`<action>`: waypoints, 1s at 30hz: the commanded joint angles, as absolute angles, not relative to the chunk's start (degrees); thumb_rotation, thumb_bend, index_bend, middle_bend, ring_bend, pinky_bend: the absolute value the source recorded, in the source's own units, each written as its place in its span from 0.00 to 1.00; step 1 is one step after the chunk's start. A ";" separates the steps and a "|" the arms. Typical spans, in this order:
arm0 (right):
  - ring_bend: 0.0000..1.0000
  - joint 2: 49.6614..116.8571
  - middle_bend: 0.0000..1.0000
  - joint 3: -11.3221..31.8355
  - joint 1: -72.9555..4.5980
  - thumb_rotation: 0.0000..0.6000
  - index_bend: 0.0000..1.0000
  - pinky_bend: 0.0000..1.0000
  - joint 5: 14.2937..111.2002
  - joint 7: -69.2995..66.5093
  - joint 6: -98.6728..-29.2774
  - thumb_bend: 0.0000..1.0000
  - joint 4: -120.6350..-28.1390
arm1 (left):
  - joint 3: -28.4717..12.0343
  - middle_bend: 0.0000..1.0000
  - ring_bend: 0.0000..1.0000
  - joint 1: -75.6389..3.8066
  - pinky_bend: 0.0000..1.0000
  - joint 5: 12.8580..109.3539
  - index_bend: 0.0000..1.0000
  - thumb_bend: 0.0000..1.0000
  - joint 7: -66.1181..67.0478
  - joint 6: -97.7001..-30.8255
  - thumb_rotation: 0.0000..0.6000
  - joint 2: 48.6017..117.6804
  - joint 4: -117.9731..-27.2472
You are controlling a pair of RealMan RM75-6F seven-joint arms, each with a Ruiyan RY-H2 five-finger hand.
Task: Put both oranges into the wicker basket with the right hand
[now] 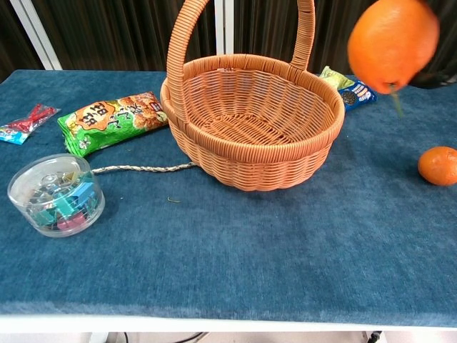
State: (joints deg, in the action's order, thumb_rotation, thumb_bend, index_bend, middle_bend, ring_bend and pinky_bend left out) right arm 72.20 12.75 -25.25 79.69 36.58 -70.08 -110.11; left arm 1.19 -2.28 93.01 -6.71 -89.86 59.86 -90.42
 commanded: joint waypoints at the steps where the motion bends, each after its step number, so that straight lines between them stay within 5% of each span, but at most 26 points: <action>1: 0.29 78.34 0.31 17.81 -32.92 1.00 0.42 0.34 67.85 43.52 -63.73 0.30 -107.40 | 1.07 0.06 0.04 -2.31 0.18 92.75 0.12 0.12 -7.33 -89.80 1.00 59.70 -90.24; 8: 0.29 86.48 0.30 20.77 -40.05 1.00 0.40 0.35 55.70 45.00 -61.32 0.30 -100.03 | 0.72 0.06 0.04 -2.60 0.18 92.04 0.12 0.12 -8.88 -89.25 1.00 59.54 -89.59; 22: 0.28 99.67 0.23 21.04 -49.36 1.00 0.31 0.35 49.05 43.09 -59.97 0.29 -84.57 | 0.62 0.06 0.03 -3.32 0.18 91.86 0.12 0.12 -8.82 -88.03 1.00 59.67 -88.94; 27: 0.20 101.47 0.12 20.19 -51.51 1.00 0.12 0.35 45.10 44.95 -58.56 0.26 -82.58 | 0.90 0.06 0.03 -3.41 0.18 92.49 0.12 0.12 -8.58 -88.04 1.00 59.78 -88.82; 30: 0.07 100.86 0.02 19.47 -52.04 1.00 0.02 0.30 41.71 45.97 -57.10 0.24 -83.50 | 0.99 0.06 0.03 -3.41 0.18 92.63 0.12 0.12 -9.01 -88.11 1.00 59.66 -88.73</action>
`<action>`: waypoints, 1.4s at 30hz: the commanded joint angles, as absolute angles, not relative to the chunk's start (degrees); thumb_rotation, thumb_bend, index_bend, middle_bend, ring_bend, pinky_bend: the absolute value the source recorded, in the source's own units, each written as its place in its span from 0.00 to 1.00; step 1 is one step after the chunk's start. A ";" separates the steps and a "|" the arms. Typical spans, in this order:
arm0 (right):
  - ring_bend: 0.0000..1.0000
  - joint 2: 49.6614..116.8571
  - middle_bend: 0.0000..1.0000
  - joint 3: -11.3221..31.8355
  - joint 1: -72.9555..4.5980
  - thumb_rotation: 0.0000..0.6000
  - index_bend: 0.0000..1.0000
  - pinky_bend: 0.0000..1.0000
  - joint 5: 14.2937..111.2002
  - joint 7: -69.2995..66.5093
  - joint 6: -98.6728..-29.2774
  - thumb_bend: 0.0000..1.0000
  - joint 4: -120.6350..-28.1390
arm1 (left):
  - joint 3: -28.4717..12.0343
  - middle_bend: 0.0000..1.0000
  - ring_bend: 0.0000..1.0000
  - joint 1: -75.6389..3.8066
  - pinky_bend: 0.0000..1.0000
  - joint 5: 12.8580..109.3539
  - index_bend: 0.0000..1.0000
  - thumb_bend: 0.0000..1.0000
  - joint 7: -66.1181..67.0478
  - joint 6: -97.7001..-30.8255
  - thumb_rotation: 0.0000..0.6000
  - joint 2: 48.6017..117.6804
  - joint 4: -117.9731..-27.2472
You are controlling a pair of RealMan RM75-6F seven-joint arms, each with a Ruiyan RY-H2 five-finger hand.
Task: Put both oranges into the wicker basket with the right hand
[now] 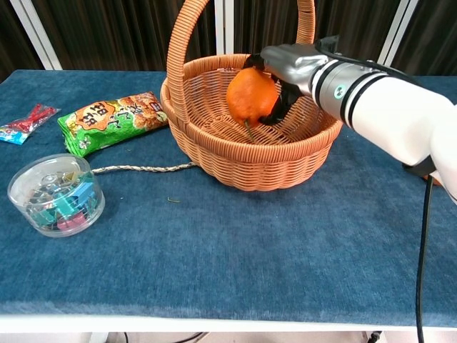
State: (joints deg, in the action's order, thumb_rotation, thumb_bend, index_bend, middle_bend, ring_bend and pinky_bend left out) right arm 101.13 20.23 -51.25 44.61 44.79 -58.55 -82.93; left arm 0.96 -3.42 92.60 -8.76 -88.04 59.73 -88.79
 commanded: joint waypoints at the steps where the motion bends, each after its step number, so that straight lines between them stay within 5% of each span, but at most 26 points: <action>1: 0.02 100.35 0.00 19.28 -52.25 1.00 0.00 0.23 40.85 46.39 -56.72 0.24 -84.10 | 0.96 0.06 0.03 -3.38 0.18 92.58 0.12 0.12 -9.20 -88.20 1.00 59.63 -88.71; 5: 0.00 98.57 0.00 18.68 -52.15 1.00 0.00 0.00 43.10 44.74 -57.57 0.23 -86.33 | 0.91 0.06 0.03 -3.31 0.18 92.40 0.12 0.12 -10.43 -88.36 1.00 59.53 -88.53; 19: 0.00 73.96 0.00 14.20 -40.10 1.00 0.00 0.01 56.19 31.15 -64.90 0.24 -114.02 | 1.68 0.06 0.03 -3.40 0.18 93.73 0.12 0.12 -8.09 -88.21 1.00 59.71 -89.49; 27: 0.00 57.13 0.00 8.29 -30.52 1.00 0.00 0.02 61.05 16.85 -61.00 0.22 -112.48 | 2.39 0.06 0.03 -3.16 0.18 95.18 0.12 0.12 -7.27 -88.89 1.00 59.63 -90.34; 35: 0.00 56.86 0.00 2.28 -28.67 1.00 0.00 0.02 59.38 15.33 -53.61 0.21 -102.00 | 2.45 0.06 0.03 -3.05 0.18 95.22 0.12 0.12 -6.97 -89.09 1.00 59.65 -90.62; 42: 0.00 62.12 0.00 1.80 -29.80 1.00 0.00 0.02 55.95 18.11 -51.68 0.21 -96.65 | 2.85 0.06 0.03 -3.42 0.18 95.84 0.12 0.12 -7.22 -88.49 1.00 59.38 -90.30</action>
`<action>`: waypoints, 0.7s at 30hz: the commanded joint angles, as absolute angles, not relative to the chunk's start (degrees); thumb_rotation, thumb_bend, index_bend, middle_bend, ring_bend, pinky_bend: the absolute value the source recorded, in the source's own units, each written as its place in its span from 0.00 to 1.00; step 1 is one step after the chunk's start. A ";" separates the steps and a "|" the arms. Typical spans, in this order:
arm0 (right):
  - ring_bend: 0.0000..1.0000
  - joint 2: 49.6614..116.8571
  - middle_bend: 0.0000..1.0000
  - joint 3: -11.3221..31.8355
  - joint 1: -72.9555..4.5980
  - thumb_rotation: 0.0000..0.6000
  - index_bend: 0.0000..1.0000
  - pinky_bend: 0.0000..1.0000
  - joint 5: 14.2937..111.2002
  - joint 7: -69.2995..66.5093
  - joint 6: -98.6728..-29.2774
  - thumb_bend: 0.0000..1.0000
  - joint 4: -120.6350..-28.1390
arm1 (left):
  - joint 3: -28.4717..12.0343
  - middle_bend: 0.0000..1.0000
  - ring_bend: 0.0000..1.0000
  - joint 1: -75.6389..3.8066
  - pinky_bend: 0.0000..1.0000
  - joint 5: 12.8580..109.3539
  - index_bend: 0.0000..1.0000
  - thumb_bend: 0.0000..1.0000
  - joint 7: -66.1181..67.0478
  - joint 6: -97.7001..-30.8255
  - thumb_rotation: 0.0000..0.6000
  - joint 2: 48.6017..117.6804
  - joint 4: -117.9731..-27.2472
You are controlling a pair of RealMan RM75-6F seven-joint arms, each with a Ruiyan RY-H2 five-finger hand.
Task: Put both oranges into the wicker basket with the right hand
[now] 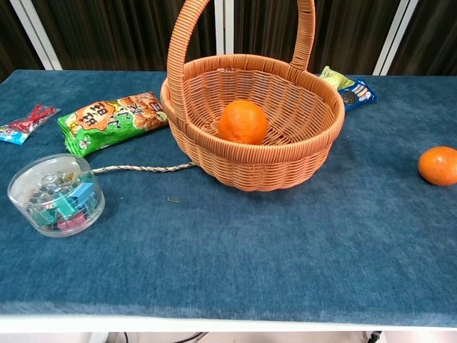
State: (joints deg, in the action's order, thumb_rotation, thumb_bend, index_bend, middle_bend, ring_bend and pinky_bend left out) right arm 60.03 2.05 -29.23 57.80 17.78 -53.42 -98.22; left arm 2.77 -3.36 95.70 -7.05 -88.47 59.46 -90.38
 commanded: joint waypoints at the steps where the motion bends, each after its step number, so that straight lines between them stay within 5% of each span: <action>1: 0.00 62.65 0.00 1.79 -30.10 1.00 0.00 0.02 55.41 18.47 -51.21 0.21 -96.10 | 2.84 0.06 0.03 -3.42 0.18 95.89 0.12 0.12 -7.30 -88.58 1.00 59.37 -90.25; 12: 0.00 72.48 0.00 2.04 -33.38 1.00 0.00 0.13 46.36 24.36 -49.65 0.26 -86.90 | 2.82 0.06 0.03 -3.53 0.18 95.63 0.12 0.12 -9.05 -88.63 1.00 59.04 -89.45; 16: 0.00 74.93 0.00 2.21 -33.61 1.00 0.01 0.26 45.93 24.81 -50.34 0.30 -84.77 | 2.80 0.06 0.03 -3.57 0.18 95.54 0.12 0.12 -9.36 -88.61 1.00 59.02 -89.40; 21: 0.16 76.94 0.12 2.31 -33.23 1.00 0.16 0.49 47.36 24.59 -51.95 0.32 -83.20 | 2.82 0.06 0.03 -3.80 0.18 95.37 0.12 0.12 -9.39 -88.09 1.00 59.02 -89.42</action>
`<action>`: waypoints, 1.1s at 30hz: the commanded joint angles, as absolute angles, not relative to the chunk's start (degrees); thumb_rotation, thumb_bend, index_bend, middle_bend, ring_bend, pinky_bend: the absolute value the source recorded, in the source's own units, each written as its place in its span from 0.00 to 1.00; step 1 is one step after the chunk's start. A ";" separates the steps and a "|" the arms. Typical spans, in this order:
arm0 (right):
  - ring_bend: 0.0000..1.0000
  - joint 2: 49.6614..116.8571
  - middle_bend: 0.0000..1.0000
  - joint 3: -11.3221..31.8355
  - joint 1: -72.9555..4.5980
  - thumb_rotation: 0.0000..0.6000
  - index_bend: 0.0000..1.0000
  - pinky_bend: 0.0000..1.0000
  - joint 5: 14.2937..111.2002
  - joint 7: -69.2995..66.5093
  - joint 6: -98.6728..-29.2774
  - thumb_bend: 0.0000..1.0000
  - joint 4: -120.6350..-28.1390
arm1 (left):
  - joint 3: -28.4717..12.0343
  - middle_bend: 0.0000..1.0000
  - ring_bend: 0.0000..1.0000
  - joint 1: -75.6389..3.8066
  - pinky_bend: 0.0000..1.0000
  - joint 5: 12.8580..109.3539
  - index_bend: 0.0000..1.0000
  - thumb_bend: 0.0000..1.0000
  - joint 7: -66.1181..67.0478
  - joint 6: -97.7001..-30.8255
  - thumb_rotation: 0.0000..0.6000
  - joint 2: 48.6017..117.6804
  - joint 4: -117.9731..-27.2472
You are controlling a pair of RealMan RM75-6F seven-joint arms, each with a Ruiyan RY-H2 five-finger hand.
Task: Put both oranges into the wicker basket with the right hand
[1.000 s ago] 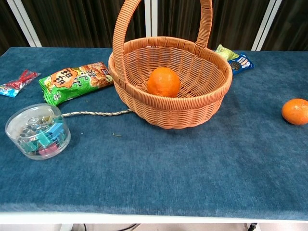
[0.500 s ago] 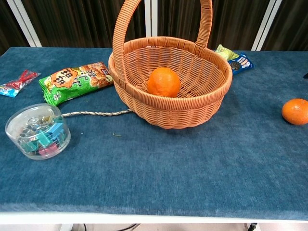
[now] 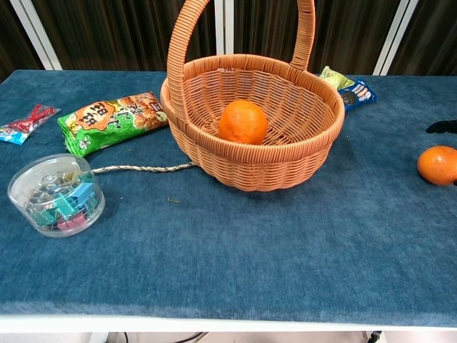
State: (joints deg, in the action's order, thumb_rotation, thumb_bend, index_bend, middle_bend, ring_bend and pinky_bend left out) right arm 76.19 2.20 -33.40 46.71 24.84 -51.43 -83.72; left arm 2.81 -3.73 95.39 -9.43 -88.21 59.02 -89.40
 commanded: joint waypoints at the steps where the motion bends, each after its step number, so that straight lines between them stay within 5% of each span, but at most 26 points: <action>1: 0.19 77.23 0.14 2.37 -33.16 1.00 0.18 0.51 47.83 24.38 -52.18 0.33 -82.93 | 2.84 0.06 0.04 -3.84 0.18 95.38 0.12 0.12 -9.36 -88.03 1.00 59.02 -89.44; 7: 0.31 78.39 0.31 2.08 -32.85 1.00 0.40 0.61 49.98 24.39 -52.85 0.33 -81.97 | 2.96 0.06 0.03 -3.77 0.18 95.57 0.12 0.12 -9.15 -88.19 1.00 59.03 -89.55; 16: 0.41 77.77 0.44 2.23 -31.82 1.00 0.63 0.64 53.30 24.44 -55.81 0.35 -83.53 | 3.07 0.06 0.03 -3.75 0.18 95.74 0.12 0.12 -9.29 -88.34 1.00 59.00 -89.50; 33: 0.46 67.56 0.48 11.83 -33.16 1.00 0.64 0.64 60.52 24.07 -66.91 0.35 -107.26 | 2.97 0.06 0.03 -3.78 0.18 95.10 0.12 0.12 -11.11 -88.24 1.00 58.50 -88.88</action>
